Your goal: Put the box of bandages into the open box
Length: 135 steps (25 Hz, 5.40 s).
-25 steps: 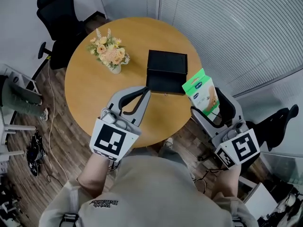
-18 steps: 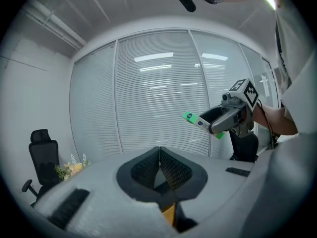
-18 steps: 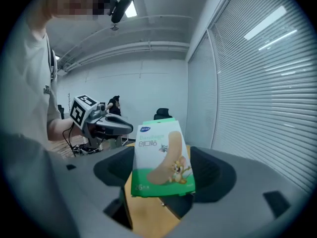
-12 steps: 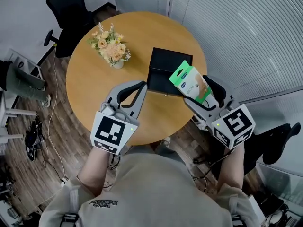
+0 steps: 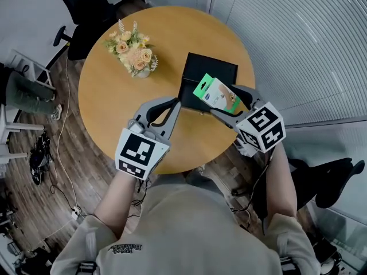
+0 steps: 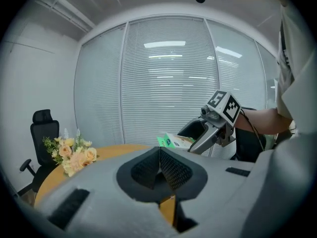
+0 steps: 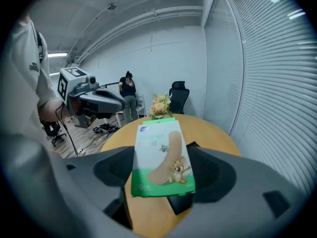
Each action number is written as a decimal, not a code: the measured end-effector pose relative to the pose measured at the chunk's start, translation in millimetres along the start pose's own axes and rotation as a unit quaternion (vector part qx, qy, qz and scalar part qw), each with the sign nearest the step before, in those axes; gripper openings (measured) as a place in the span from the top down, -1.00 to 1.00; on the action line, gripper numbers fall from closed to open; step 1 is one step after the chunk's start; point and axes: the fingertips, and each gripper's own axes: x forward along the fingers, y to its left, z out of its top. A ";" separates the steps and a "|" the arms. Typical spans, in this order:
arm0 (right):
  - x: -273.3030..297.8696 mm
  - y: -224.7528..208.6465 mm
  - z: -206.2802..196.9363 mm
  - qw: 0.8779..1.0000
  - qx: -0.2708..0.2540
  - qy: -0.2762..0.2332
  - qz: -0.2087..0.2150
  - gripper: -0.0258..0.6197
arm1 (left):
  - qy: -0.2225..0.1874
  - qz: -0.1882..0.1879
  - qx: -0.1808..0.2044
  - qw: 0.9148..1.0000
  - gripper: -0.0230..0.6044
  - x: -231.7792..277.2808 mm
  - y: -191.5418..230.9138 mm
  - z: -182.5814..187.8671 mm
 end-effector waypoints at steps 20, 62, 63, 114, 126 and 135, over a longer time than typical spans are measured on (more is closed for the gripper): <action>135.6 -40.7 -127.7 0.984 -0.004 0.173 0.029 -0.16 | 0.080 -0.024 -0.081 0.993 0.86 47.8 9.2 -69.9; 156.7 -75.8 -117.2 0.983 0.137 0.085 -0.089 0.11 | 0.099 -0.032 -0.073 0.992 0.86 59.1 37.9 -100.5; 150.0 -79.2 -108.2 0.983 0.139 0.070 -0.099 0.18 | 0.094 -0.031 -0.070 0.993 0.86 57.4 39.6 -96.5; -213.8 80.7 146.6 0.922 0.019 -0.311 -0.228 0.83 | -0.152 -0.019 0.068 0.986 0.86 -117.8 -20.1 122.6; -175.6 79.5 95.6 0.935 0.086 -0.270 -0.212 0.83 | -0.111 -0.034 0.042 0.992 0.86 -107.0 -29.2 84.8; -162.6 73.3 84.7 0.939 0.086 -0.254 -0.216 0.83 | -0.110 -0.035 0.038 0.993 0.86 -98.6 -27.6 84.1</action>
